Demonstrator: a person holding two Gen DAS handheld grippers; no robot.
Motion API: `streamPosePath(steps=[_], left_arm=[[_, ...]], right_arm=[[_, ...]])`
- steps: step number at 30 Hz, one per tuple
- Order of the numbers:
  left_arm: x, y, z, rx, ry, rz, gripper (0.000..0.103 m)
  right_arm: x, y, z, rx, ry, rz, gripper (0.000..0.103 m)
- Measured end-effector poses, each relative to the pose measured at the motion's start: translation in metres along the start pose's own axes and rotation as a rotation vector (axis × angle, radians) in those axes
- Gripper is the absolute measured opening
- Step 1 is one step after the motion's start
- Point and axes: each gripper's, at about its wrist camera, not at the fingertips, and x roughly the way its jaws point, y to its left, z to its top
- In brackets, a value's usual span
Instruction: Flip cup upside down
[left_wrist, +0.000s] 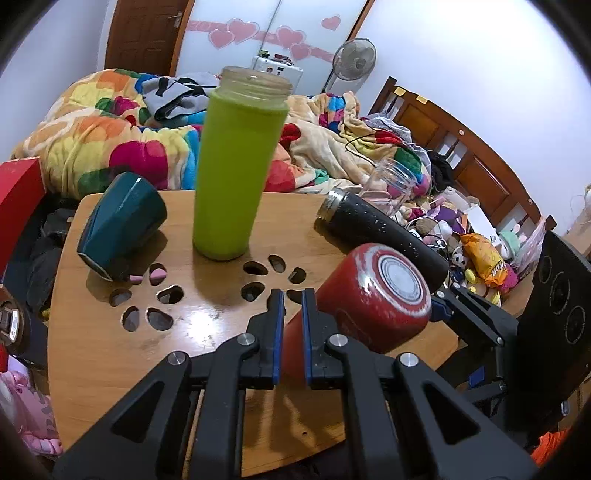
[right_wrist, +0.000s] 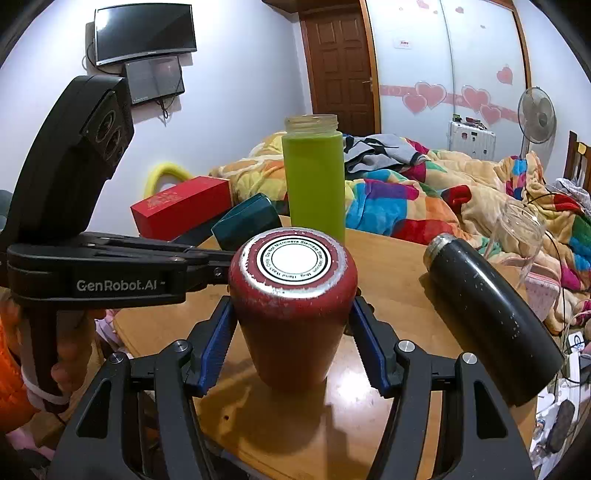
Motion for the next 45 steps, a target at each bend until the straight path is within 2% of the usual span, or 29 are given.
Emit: streamPosePath(steps=[12, 14, 25, 29, 34, 37, 39, 41, 44, 45], left_arm=[[-0.023, 0.008, -0.005, 0.031, -0.043, 0.099, 0.044], [-0.025, 0.007, -0.005, 0.039, -0.053, 0.102, 0.047], [-0.031, 0.008, -0.004, 0.035, -0.06, 0.105, 0.047], [-0.039, 0.005, -0.003, 0.051, -0.079, 0.132, 0.057], [-0.053, 0.0, -0.002, 0.07, -0.11, 0.153, 0.058], [-0.066, -0.009, -0.002, 0.093, -0.141, 0.167, 0.059], [-0.079, -0.018, -0.001, 0.114, -0.182, 0.178, 0.069], [-0.09, -0.026, -0.001, 0.131, -0.217, 0.19, 0.076], [-0.108, -0.041, 0.001, 0.162, -0.26, 0.202, 0.08], [-0.112, -0.045, 0.002, 0.168, -0.269, 0.206, 0.089]], right_arm=[[0.004, 0.005, 0.007, 0.013, 0.017, -0.028, 0.059], [0.005, 0.004, 0.008, 0.023, 0.017, -0.03, 0.059], [0.003, 0.012, 0.007, -0.008, 0.016, -0.031, 0.059], [0.001, 0.013, 0.006, -0.013, 0.01, -0.037, 0.06], [-0.008, 0.012, 0.006, -0.005, 0.008, -0.044, 0.069], [-0.023, 0.01, 0.006, -0.001, 0.002, -0.05, 0.069], [-0.036, 0.008, 0.008, 0.001, -0.012, -0.064, 0.072], [-0.052, 0.005, 0.014, 0.003, -0.033, -0.085, 0.085], [-0.076, -0.001, 0.025, 0.011, -0.079, -0.134, 0.085], [-0.084, -0.004, 0.03, 0.018, -0.091, -0.145, 0.086]])
